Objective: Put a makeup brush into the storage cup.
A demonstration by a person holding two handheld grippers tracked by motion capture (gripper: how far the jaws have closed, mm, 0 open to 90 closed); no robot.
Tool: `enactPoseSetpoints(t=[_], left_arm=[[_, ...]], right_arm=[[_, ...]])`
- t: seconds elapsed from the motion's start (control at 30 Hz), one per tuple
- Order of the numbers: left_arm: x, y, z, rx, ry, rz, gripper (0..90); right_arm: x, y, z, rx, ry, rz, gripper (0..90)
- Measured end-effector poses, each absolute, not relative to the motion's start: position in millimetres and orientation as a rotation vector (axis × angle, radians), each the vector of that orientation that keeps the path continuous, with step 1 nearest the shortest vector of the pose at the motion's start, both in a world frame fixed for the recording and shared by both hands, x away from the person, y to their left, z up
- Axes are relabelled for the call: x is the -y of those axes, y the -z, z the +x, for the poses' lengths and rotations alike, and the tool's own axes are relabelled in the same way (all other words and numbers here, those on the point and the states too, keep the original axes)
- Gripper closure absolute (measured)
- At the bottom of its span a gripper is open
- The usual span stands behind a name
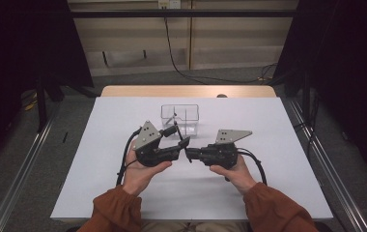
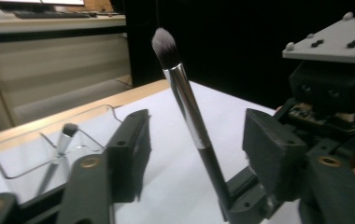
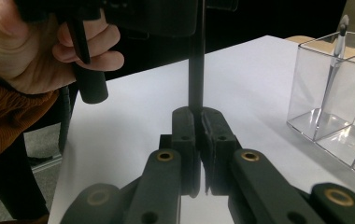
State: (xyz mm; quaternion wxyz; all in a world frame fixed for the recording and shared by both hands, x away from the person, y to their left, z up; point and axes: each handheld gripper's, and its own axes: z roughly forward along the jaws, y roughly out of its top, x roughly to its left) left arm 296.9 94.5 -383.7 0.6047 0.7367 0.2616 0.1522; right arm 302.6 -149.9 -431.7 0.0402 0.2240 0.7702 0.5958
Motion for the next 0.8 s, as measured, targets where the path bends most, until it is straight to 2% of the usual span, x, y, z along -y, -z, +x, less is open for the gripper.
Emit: enactPoseSetpoints(t=[0.07,0.17,0.2,0.4,0.8], left_arm=[[-93.6,383.3,296.8,-0.607,-0.342,1.700,49.1],[-92.4,382.5,297.8,-0.620,-0.334,1.692,57.7],[-91.3,381.5,297.5,-0.625,-0.332,1.689,63.1],[-88.9,378.1,297.0,-0.633,-0.342,1.679,77.4],[-90.7,382.3,299.6,-0.603,-0.235,1.647,83.0]], right_arm=[[151.1,431.6,303.0,-2.356,-1.824,0.692,84.9],[152.2,431.7,303.4,-2.353,-1.823,0.695,84.9],[152.2,431.5,303.3,-2.352,-1.818,0.694,84.9],[153.1,431.4,302.7,-2.345,-1.815,0.693,84.9],[150.9,432.3,301.7,-2.351,-1.813,0.682,84.8]])
